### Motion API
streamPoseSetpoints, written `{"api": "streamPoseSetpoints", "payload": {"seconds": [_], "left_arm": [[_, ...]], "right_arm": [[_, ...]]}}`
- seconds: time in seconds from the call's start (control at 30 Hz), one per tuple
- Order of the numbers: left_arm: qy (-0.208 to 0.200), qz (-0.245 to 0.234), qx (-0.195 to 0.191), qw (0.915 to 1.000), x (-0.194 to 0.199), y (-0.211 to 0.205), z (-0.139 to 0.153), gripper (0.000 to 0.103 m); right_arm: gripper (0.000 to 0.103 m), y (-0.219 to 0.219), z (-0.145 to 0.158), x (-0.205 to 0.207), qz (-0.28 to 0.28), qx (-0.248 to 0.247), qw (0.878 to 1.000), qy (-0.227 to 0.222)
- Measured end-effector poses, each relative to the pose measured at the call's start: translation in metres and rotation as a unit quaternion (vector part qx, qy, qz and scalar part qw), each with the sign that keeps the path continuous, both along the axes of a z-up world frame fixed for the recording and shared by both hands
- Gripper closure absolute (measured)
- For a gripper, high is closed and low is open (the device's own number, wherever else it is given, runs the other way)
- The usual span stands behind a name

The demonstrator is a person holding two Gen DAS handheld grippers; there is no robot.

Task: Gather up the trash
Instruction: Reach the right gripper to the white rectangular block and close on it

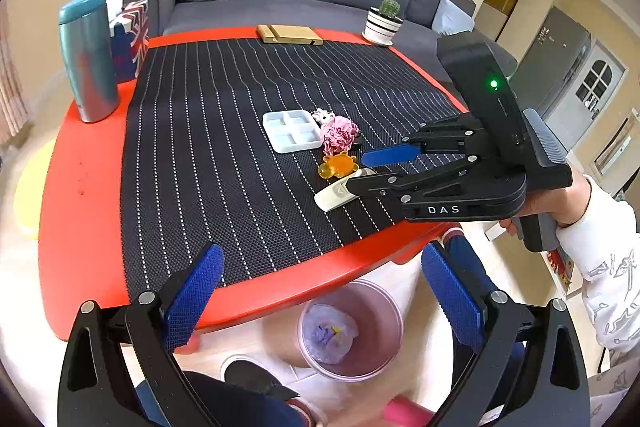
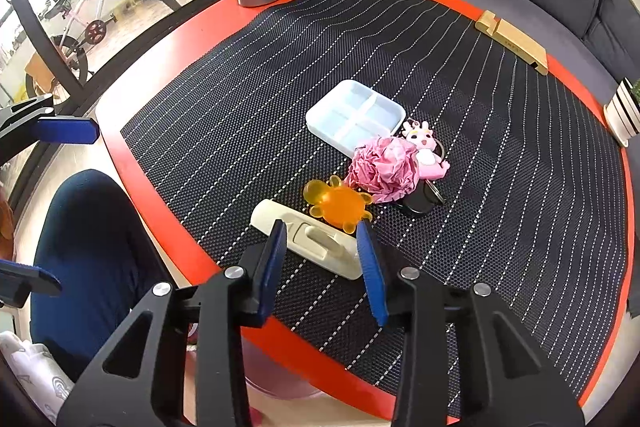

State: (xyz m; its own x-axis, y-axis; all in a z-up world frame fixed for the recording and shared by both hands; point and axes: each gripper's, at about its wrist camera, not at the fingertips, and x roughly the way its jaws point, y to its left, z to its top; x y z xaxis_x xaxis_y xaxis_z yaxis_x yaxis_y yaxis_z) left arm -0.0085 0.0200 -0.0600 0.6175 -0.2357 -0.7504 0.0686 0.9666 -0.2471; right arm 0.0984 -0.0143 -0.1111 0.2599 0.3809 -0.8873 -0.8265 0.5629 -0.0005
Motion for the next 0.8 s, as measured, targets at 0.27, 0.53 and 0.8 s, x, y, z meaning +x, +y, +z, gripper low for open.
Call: {"api": "streamPoseSetpoints", "payload": {"seconds": [0.27, 0.53, 0.8], "left_arm": [[0.002, -0.001, 0.000, 1.0000, 0.004, -0.001, 0.000, 0.008], [0.002, -0.009, 0.003, 0.9999, 0.011, -0.007, 0.001, 0.008], [0.000, -0.018, 0.007, 0.9998, 0.023, -0.012, 0.004, 0.008]], "right_arm": [[0.086, -0.002, -0.002, 0.001, 0.002, 0.003, 1.000, 0.001], [0.092, -0.010, 0.004, 0.002, -0.003, 0.017, 1.000, -0.005], [0.096, -0.024, 0.011, 0.005, -0.020, 0.033, 0.999, -0.007]]}}
